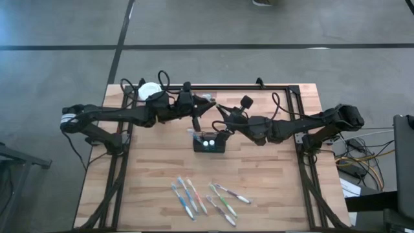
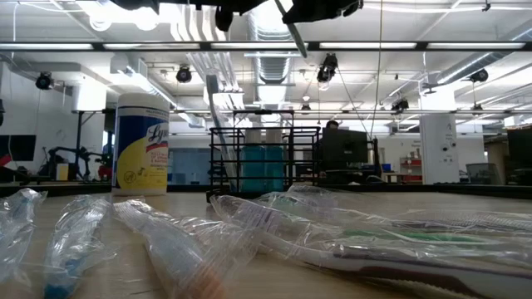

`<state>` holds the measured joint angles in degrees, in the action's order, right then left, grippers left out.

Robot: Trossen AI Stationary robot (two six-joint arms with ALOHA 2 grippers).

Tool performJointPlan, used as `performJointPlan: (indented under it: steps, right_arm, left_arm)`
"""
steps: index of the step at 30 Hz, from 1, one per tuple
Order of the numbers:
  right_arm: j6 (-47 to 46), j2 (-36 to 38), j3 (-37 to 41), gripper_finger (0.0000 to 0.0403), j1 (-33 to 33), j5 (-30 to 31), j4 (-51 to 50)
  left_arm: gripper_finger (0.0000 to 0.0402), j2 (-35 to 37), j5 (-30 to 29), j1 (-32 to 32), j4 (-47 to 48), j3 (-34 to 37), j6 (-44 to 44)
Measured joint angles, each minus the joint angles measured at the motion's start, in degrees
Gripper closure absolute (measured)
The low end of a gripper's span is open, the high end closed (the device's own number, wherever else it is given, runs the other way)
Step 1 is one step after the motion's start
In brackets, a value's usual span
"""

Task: Pick & Place toothbrushing station
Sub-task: Put the right green toothbrush into the wire organizer

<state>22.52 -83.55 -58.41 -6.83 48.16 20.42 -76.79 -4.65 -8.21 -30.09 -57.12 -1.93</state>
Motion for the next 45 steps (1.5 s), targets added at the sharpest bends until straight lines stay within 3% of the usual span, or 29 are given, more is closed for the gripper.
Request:
performJointPlan:
  steps: [10, 20, 25, 29, 37, 45]
  right_arm:
    - [0.12, 0.1, 0.02, 0.0375, 0.0, -1.44, -2.1]
    - [-6.89, 9.14, 0.76, 0.0263, -0.17, -14.62, -14.03]
    - [-12.14, 16.95, 1.64, 0.0241, -0.26, -17.77, -21.51]
    - [-12.07, 24.06, 5.63, 0.0263, -0.55, -20.67, -22.87]
    - [-10.82, 40.27, 20.8, 0.0384, 0.04, -33.62, -14.71]
    - [-14.97, 50.57, 32.58, 0.0394, 1.4, -38.05, -8.21]
  left_arm:
    - [0.0382, 0.0, 0.77, 0.33, 0.15, 0.02, -2.82]
    - [0.0382, 3.92, 2.52, 0.21, 3.42, 0.04, -7.22]
    - [0.0382, 6.63, 6.38, 0.07, 8.86, 0.12, -7.64]
    - [0.0382, 6.32, 11.67, 0.08, 10.25, 1.42, -7.58]
    - [0.0382, 1.88, 16.15, 0.28, 3.27, 8.14, -4.65]
    - [0.0382, -3.49, 16.6, 0.28, -1.04, 9.08, -3.62]
